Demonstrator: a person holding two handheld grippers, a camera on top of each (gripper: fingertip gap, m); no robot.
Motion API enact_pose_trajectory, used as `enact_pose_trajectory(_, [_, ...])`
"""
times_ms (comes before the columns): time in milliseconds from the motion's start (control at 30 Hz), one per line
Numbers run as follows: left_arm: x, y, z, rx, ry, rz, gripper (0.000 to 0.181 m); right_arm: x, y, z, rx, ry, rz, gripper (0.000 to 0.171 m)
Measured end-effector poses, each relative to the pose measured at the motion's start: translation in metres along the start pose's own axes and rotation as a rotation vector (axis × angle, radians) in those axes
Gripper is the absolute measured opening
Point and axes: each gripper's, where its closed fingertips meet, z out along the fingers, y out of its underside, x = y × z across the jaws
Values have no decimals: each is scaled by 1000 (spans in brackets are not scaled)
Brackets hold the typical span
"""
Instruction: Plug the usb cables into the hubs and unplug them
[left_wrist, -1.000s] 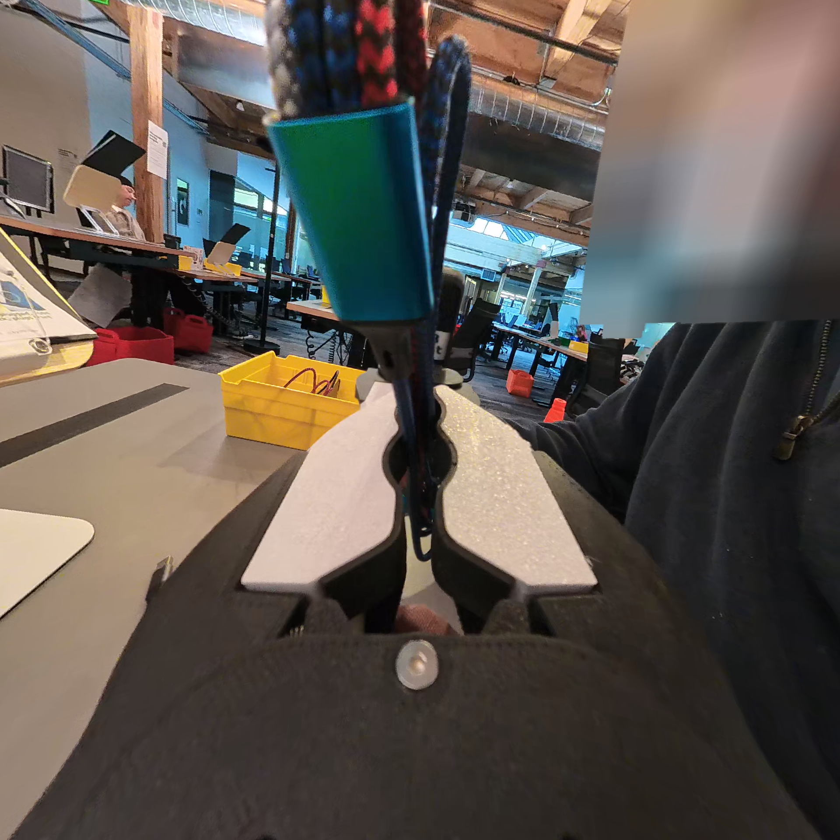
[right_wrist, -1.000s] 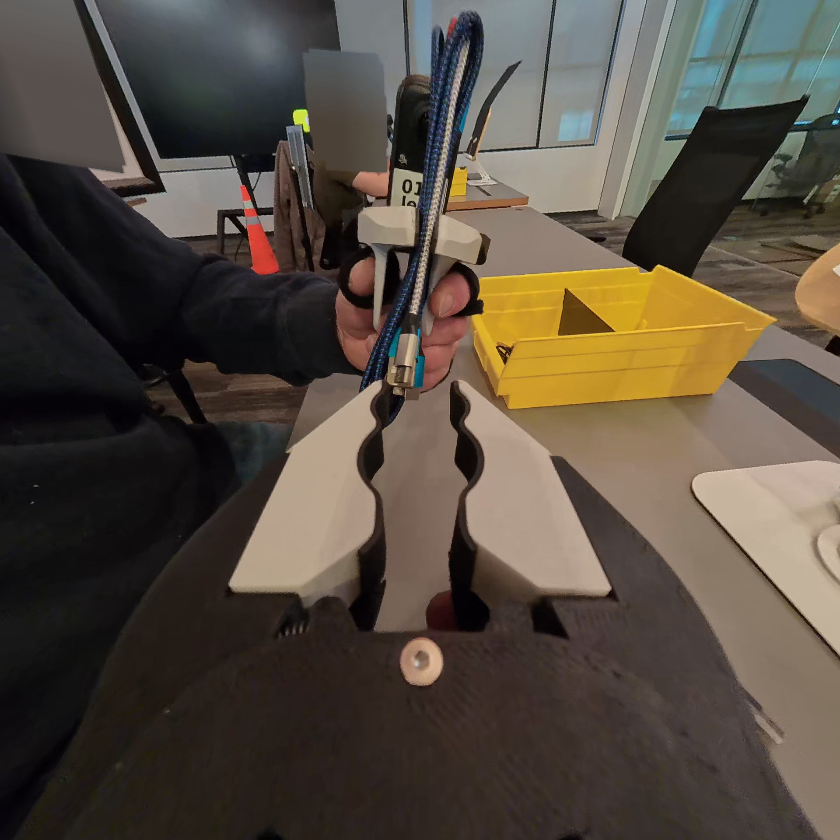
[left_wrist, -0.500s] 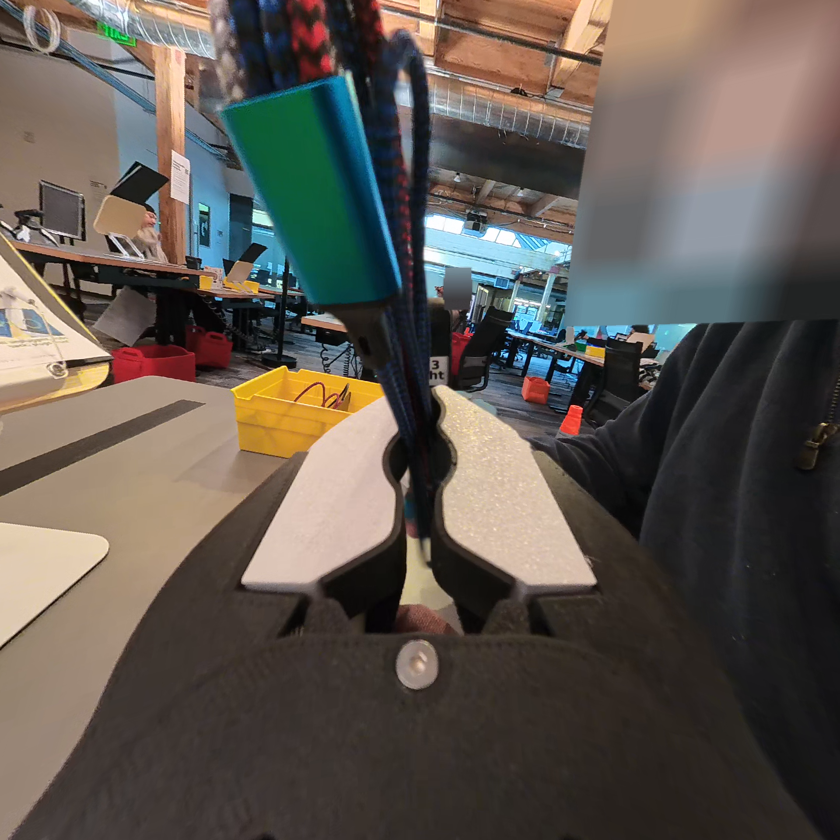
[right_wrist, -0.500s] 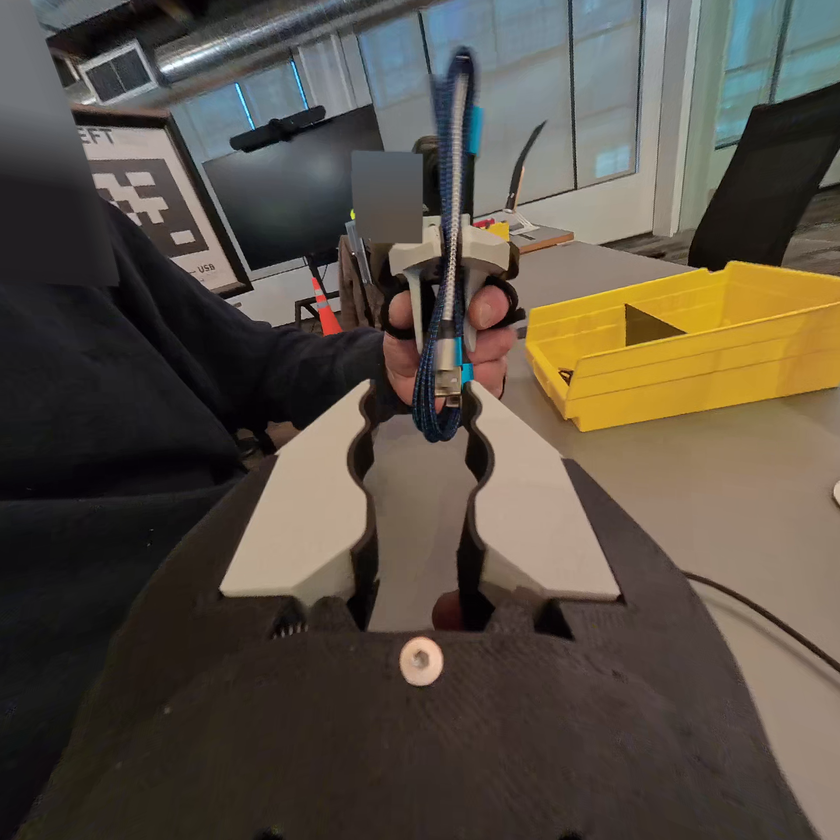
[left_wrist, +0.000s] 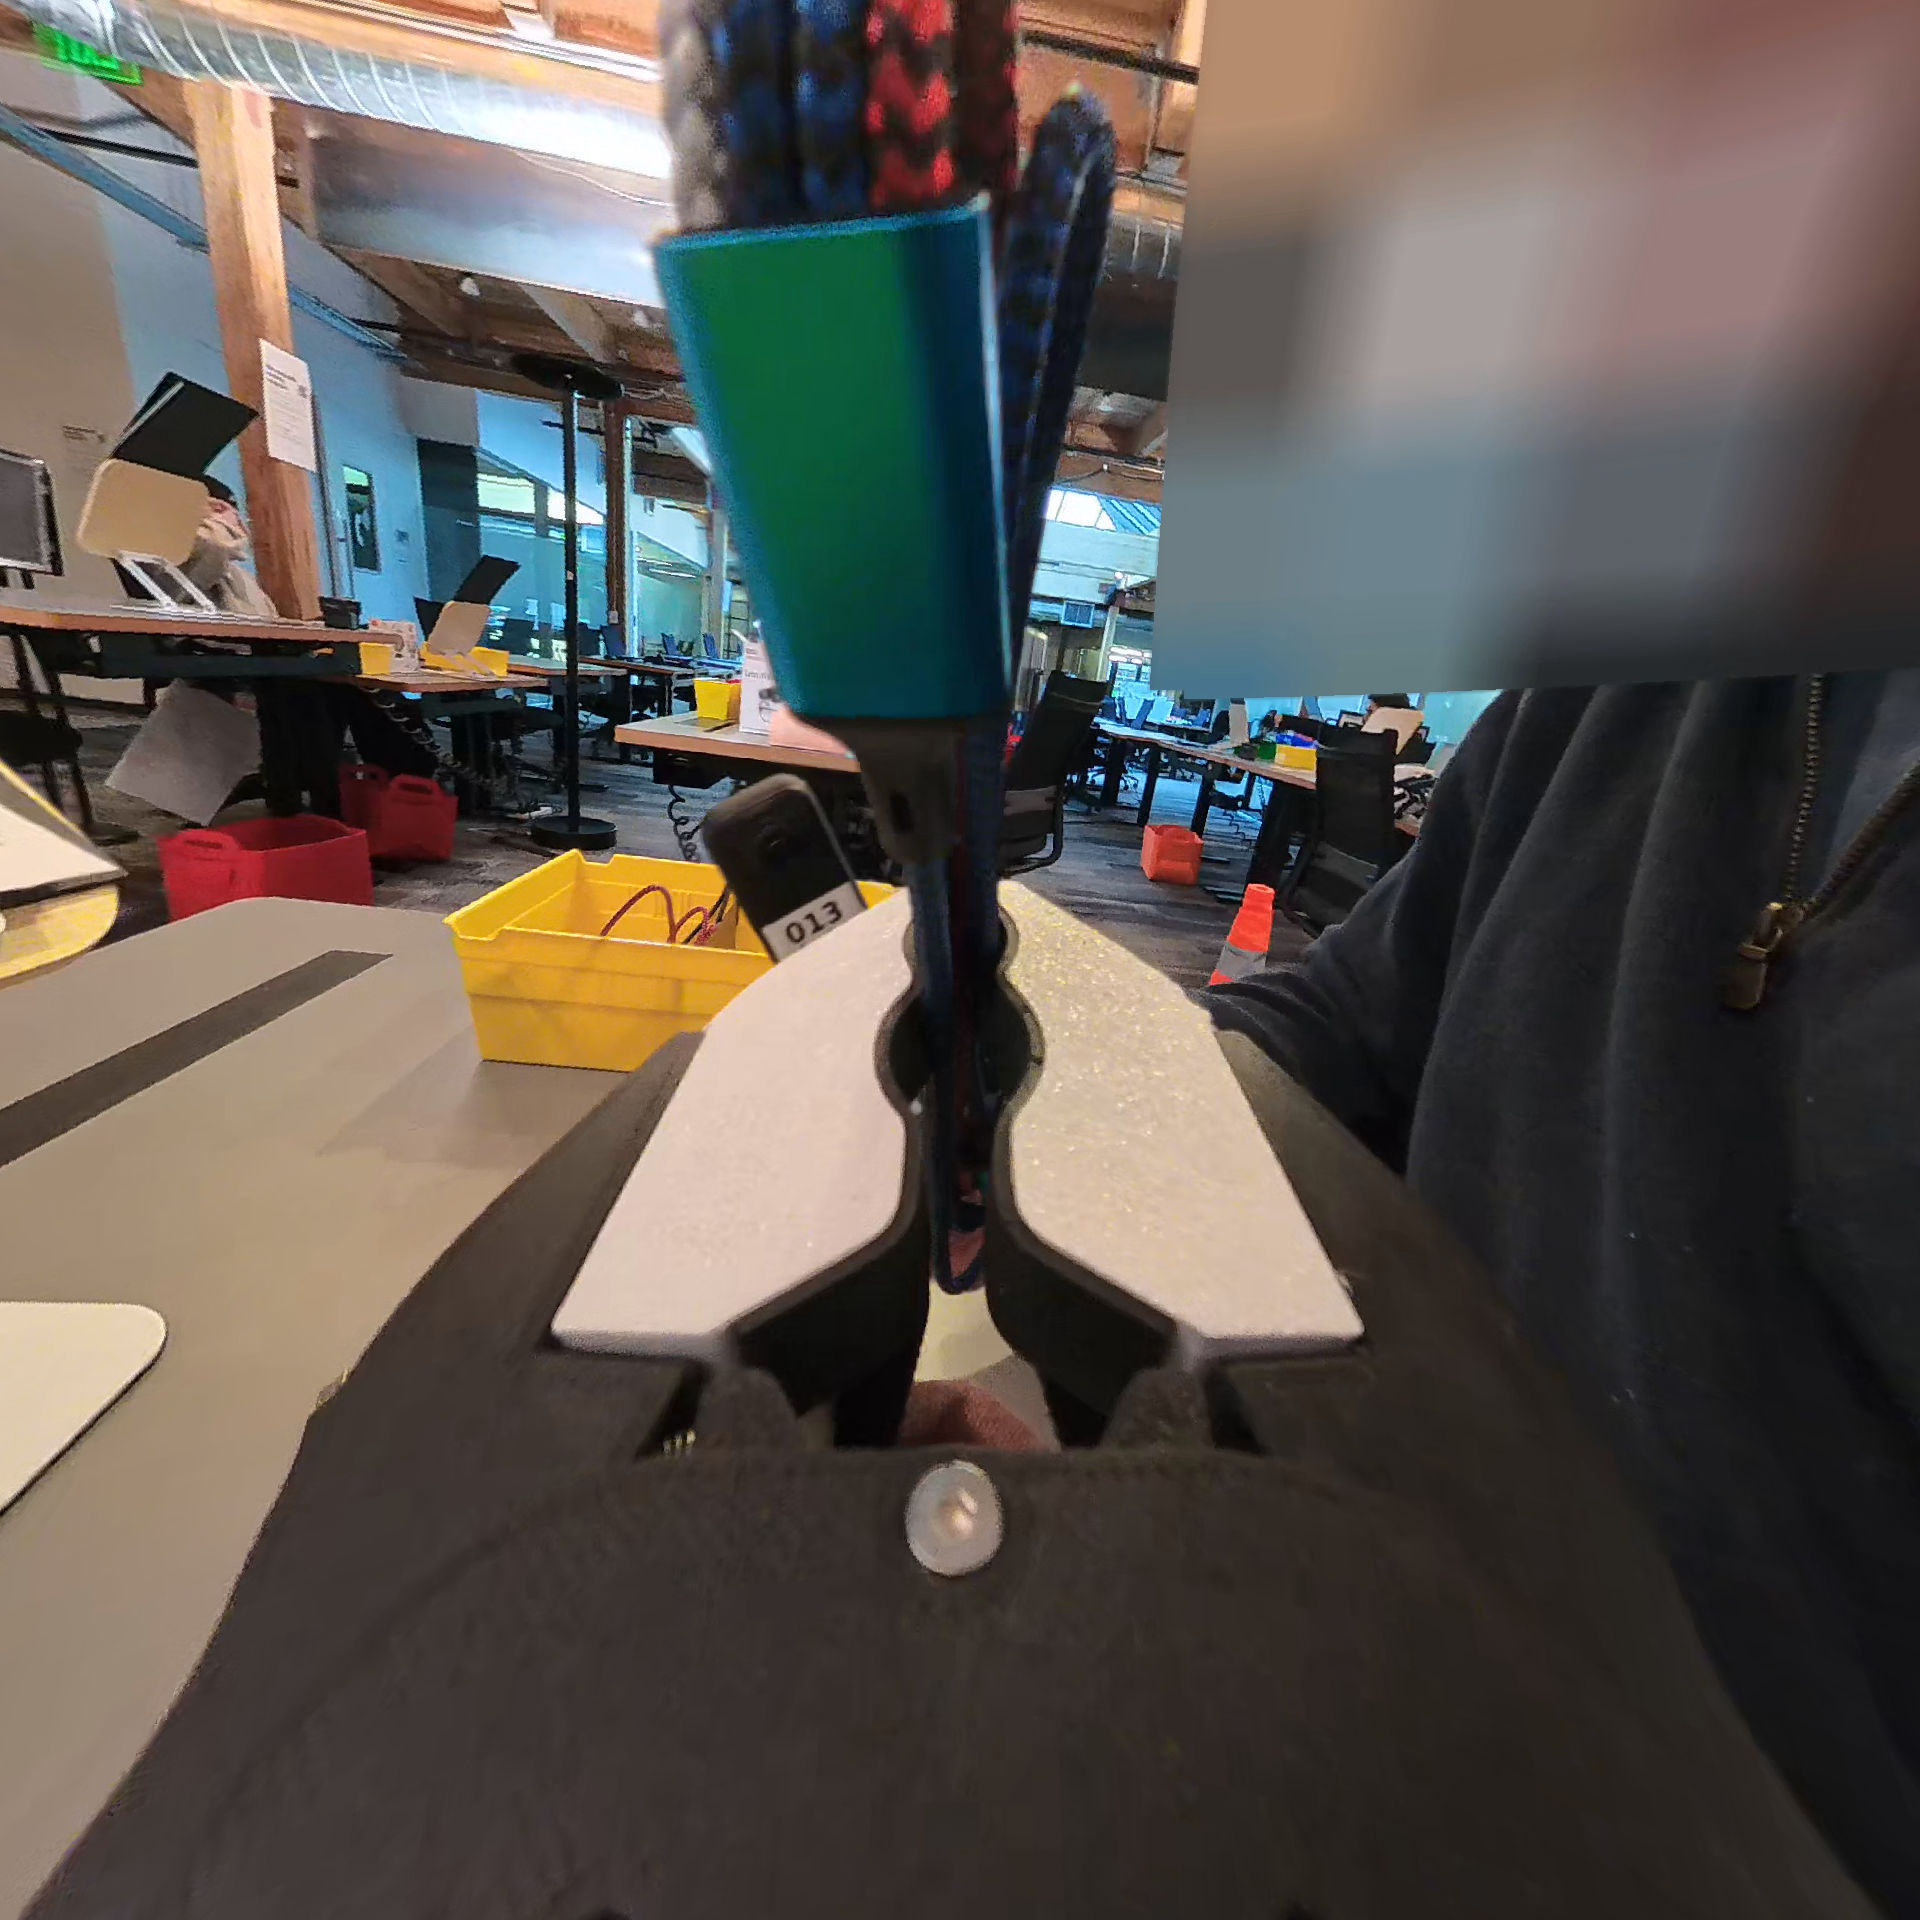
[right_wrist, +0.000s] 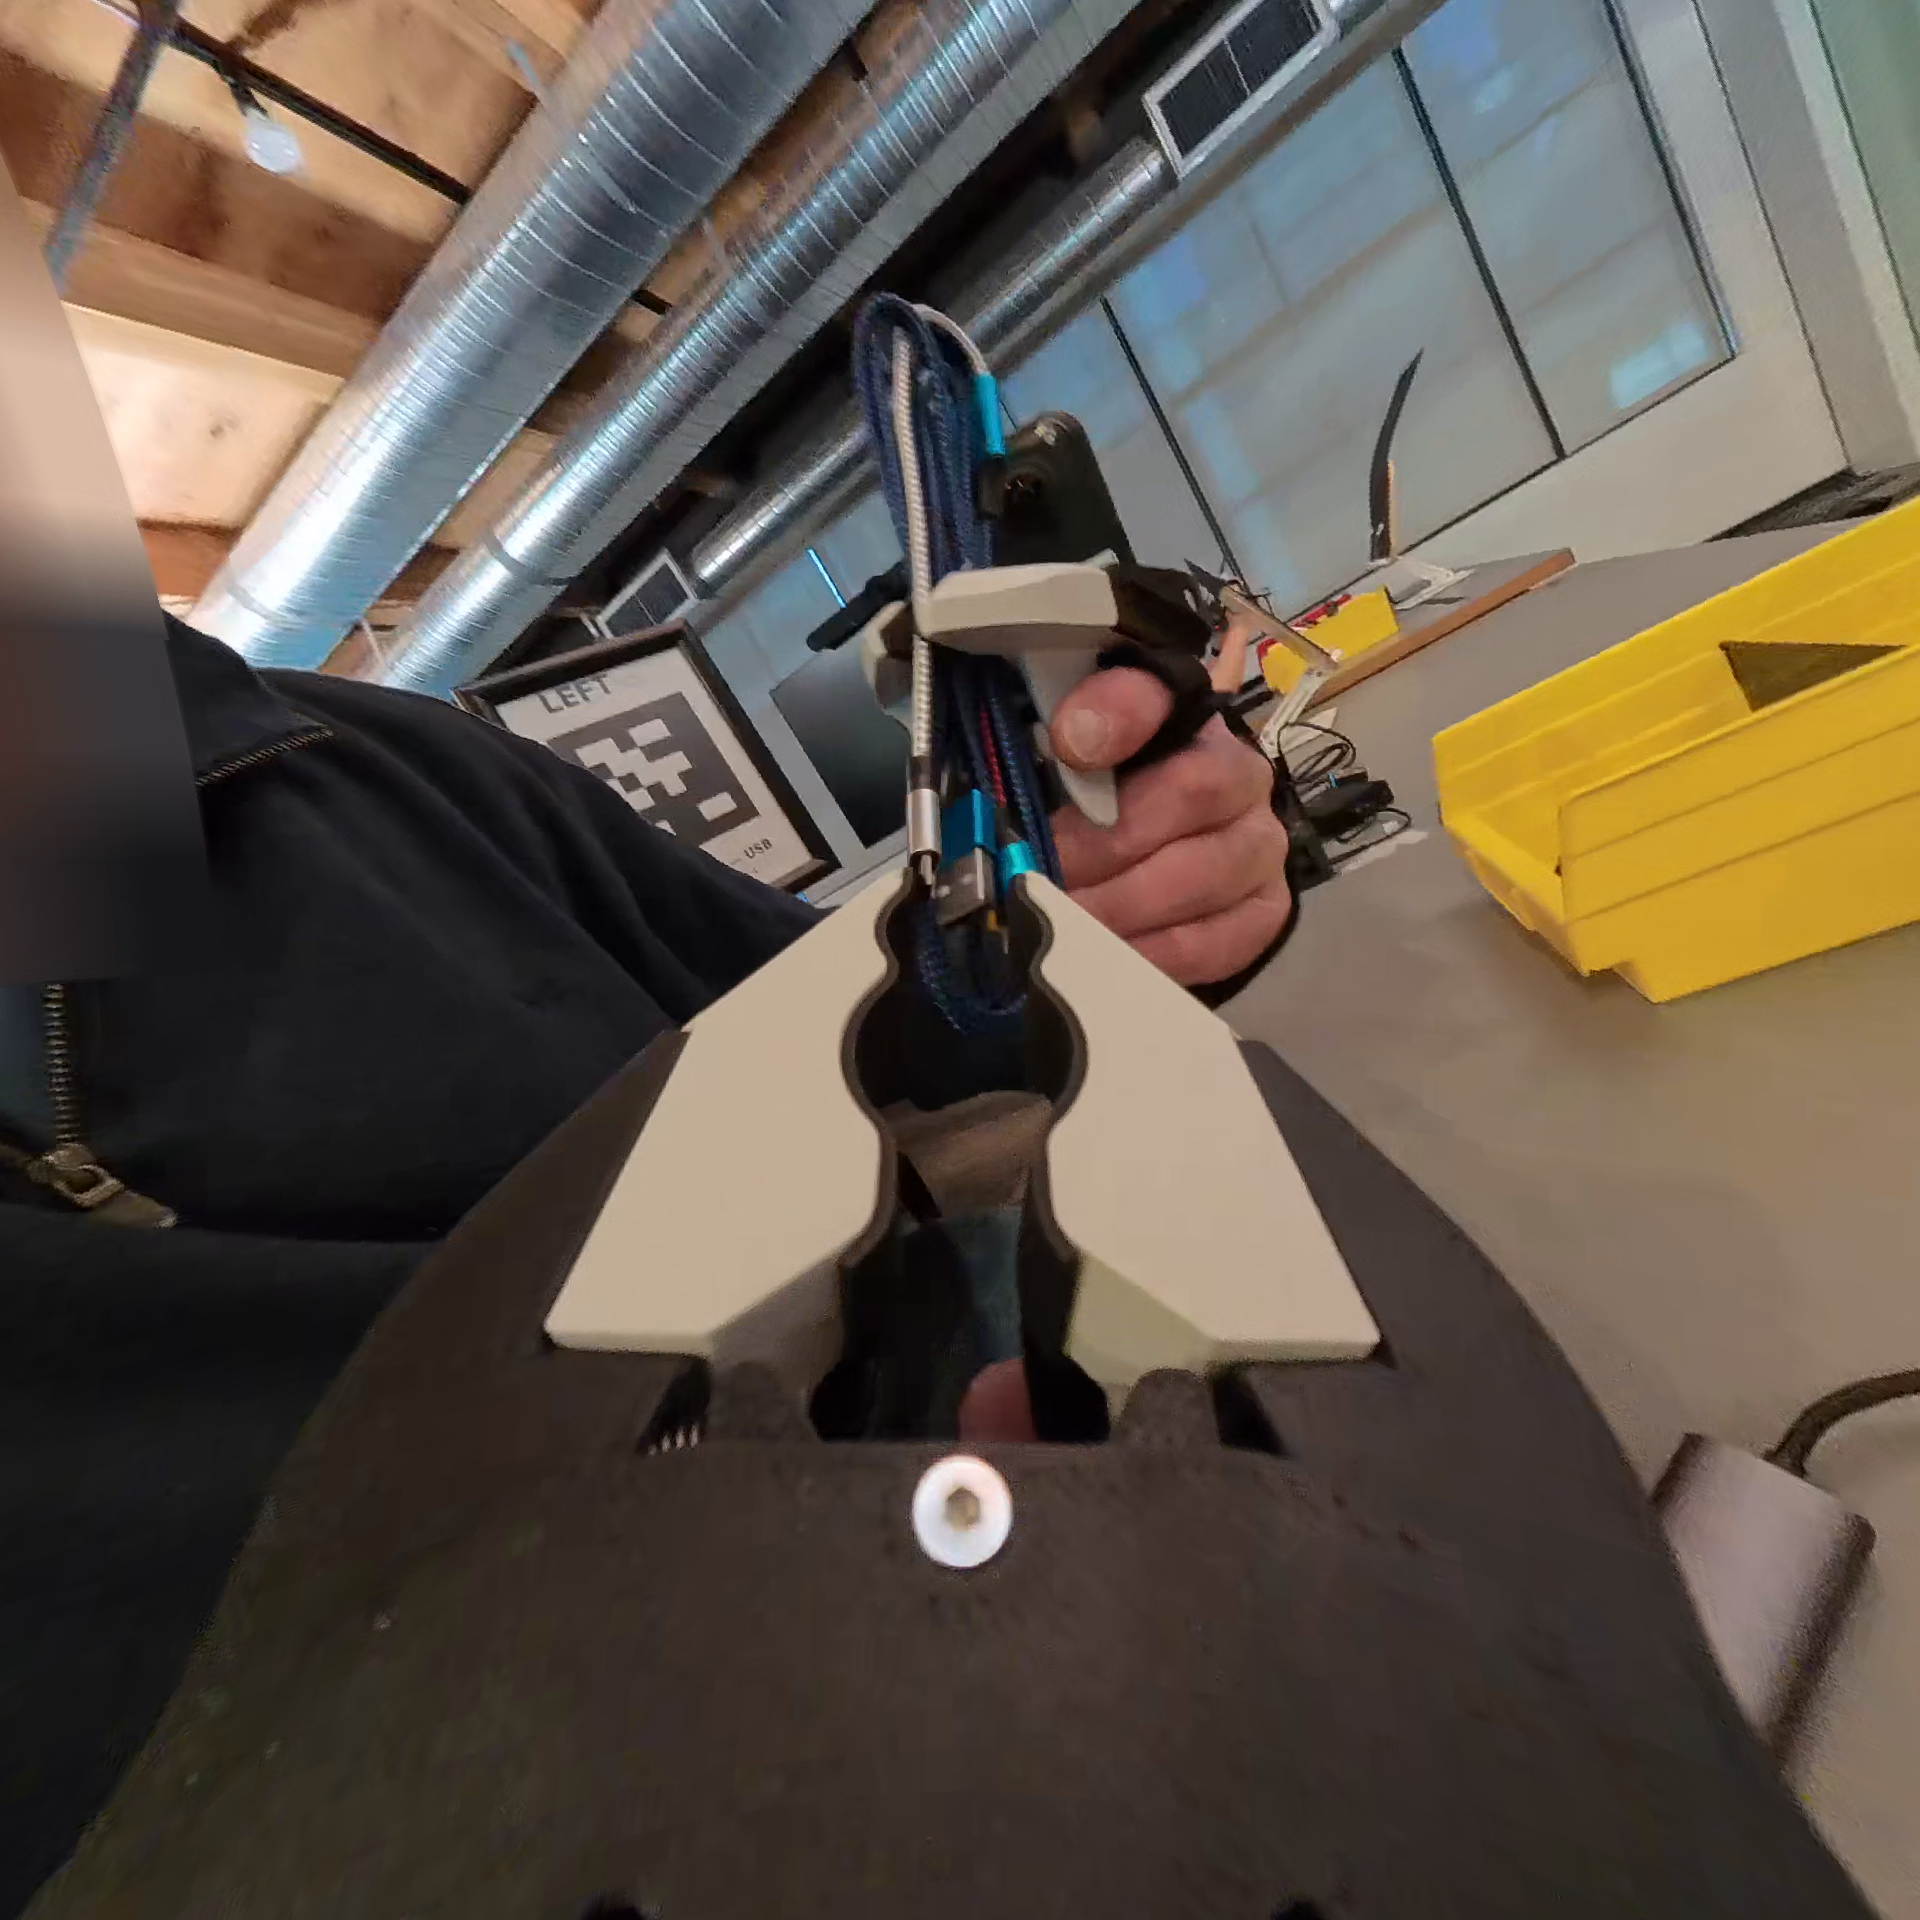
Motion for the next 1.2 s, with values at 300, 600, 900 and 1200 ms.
enact_pose_trajectory(300, [15, -4, 4, -33, 47, 86, 6, -8, 10, 11, -9, -75, 56, 4])
enact_pose_trajectory(600, [-15, 11, -7, -128, -82, 46, 13, 13, -3, -4, -125, 256, -341, 2])
enact_pose_trajectory(900, [-41, 64, -51, -352, -323, -157, 41, 32, -36, -35, -524, 672, -1069, 2])
enact_pose_trajectory(1200, [-18, 76, -114, -565, -463, -229, 40, 46, -28, -26, -758, 742, -1481, 2])
